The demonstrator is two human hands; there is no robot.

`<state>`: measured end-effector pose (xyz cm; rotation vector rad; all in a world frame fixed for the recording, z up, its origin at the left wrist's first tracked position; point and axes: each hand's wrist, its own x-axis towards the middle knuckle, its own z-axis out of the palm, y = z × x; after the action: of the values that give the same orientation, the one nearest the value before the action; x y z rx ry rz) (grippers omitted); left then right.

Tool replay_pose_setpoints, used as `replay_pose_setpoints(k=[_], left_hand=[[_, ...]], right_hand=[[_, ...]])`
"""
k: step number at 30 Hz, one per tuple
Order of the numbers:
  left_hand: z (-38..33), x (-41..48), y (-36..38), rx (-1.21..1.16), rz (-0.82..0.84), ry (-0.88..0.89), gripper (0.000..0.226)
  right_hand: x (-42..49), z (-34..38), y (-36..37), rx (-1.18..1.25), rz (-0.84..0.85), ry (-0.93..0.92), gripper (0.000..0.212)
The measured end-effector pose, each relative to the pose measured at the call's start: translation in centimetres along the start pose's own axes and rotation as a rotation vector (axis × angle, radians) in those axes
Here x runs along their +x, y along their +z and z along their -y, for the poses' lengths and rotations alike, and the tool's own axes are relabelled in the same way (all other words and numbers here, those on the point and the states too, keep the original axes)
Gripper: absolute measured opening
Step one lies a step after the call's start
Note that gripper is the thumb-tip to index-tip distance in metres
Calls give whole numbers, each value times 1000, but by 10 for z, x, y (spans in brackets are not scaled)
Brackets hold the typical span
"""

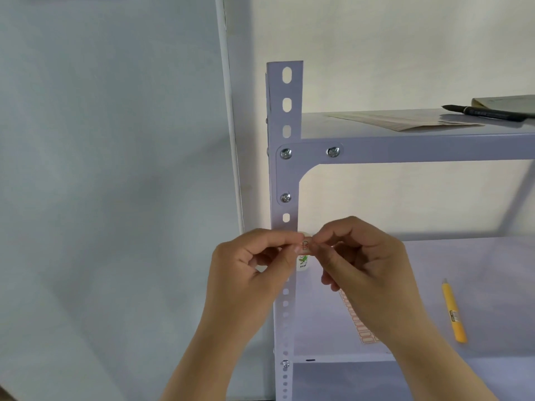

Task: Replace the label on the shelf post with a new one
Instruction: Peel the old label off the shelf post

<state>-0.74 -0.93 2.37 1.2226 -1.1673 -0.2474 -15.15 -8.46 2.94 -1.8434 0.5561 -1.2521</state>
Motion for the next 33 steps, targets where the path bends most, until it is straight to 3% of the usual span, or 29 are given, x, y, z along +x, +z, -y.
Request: replay_pose_setpoints(k=[14,19,24,29,33], left_hand=[[-5,2,-2,271,16,123,19],[-7,2,3,402,-35,236,14],[-5,1,9,510,-73,300,14],[-2,1,10,483,-33,261,9],[-8,-1,12,277,5,53,16]], right_hand=[[-1,3,-4,-171,-33,-101,28],[-1,-3,-1,-407,-75,-234,14],[0,-7,1,-478,-82,-299,8],[-1,-6,1,-465,-64,-269,12],[-3,-7,2,-356,-103,-212,17]])
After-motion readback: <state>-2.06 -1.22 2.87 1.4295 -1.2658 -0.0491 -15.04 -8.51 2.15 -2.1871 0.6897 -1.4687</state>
